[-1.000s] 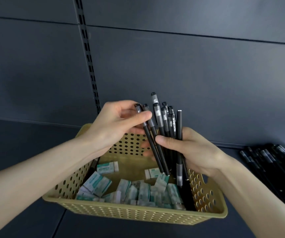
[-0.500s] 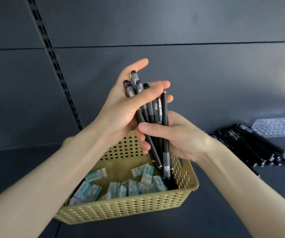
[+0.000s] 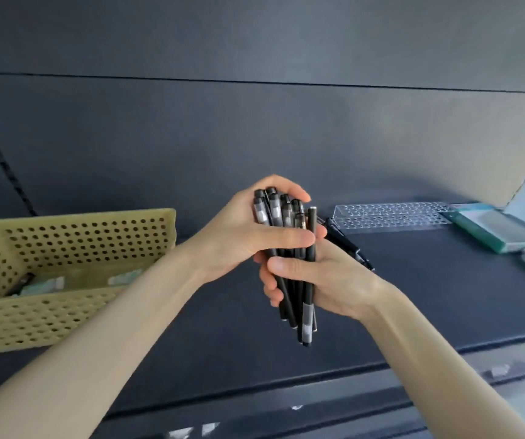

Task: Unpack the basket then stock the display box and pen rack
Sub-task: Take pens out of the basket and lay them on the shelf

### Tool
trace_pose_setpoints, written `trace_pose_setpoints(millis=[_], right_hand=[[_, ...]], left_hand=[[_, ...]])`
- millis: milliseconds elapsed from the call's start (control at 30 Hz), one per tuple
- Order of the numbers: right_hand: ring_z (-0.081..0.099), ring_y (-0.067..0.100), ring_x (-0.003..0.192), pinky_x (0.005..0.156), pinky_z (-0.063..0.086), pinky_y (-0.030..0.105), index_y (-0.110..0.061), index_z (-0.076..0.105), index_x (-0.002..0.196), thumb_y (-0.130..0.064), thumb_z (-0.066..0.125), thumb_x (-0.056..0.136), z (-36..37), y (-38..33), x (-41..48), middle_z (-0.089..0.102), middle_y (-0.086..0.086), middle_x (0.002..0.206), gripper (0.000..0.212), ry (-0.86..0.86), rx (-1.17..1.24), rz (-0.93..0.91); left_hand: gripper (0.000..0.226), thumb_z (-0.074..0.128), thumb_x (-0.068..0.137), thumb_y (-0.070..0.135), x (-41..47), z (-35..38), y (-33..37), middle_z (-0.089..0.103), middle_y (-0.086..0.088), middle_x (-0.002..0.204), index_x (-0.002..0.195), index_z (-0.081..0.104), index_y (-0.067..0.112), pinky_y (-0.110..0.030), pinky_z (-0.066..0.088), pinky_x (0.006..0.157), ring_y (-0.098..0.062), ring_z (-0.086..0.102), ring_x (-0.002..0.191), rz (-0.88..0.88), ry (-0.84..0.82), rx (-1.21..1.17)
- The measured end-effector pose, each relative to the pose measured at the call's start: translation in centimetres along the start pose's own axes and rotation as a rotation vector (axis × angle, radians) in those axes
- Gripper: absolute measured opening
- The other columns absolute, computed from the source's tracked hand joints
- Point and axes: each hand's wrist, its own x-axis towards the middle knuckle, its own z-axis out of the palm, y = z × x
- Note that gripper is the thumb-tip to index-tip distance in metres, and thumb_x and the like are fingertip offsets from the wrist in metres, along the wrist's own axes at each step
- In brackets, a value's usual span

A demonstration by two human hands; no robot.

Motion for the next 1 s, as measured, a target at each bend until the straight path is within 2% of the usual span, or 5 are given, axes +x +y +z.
trace_pose_setpoints(millis=[133,300,433,567,1000], right_hand=[[0.058,0.017,0.063,0.063,0.051,0.029,-0.01,0.061,0.089,-0.017,0.06,0.087,-2.7,0.6,-2.4,0.063,0.006,0.072,0.008,0.059,0.011,0.034],[0.063,0.017,0.064,0.063,0.053,0.027,-0.008,0.066,0.088,-0.02,0.065,0.084,-5.7,2.0,-2.4,0.069,0.01,0.077,0.013,0.194,0.08,0.03],[0.067,0.016,0.07,0.066,0.054,0.025,-0.006,0.065,0.093,-0.012,0.065,0.085,-8.2,3.6,-1.3,0.071,0.01,0.082,0.01,0.257,0.102,0.025],[0.068,0.018,0.081,0.073,0.055,0.029,-0.005,0.059,0.107,-0.002,0.063,0.086,-10.9,4.8,0.0,0.071,0.007,0.091,0.021,0.327,0.097,0.014],[0.065,0.014,0.095,0.083,0.051,0.023,-0.012,0.06,0.111,-0.024,0.067,0.086,-17.3,7.3,4.3,0.069,-0.005,0.097,0.028,0.624,-0.513,0.128]], left_hand=[[0.034,0.078,0.071,0.013,1.7,3.8,-1.1,0.072,-0.017,0.091,0.097,0.059,0.025,-0.074,0.044,0.076,-0.04,0.067,0.094,-0.038,0.143,-0.005],[0.036,0.075,0.073,0.012,4.8,5.2,-3.4,0.073,-0.014,0.085,0.103,0.055,0.019,-0.078,0.036,0.076,-0.044,0.067,0.087,-0.087,0.227,-0.09],[0.033,0.072,0.076,0.003,8.3,4.6,-6.0,0.07,-0.009,0.076,0.103,0.054,0.013,-0.044,0.056,0.073,-0.03,0.07,0.08,-0.095,0.237,-0.156],[0.028,0.066,0.082,-0.006,12.0,3.4,-8.7,0.07,-0.009,0.074,0.101,0.054,0.011,-0.035,0.057,0.071,-0.029,0.07,0.076,-0.135,0.253,-0.216],[0.026,0.075,0.08,0.019,19.0,0.6,-15.9,0.064,-0.002,0.094,0.101,0.06,0.016,-0.029,0.048,0.089,-0.01,0.062,0.088,-0.306,0.311,0.058]])
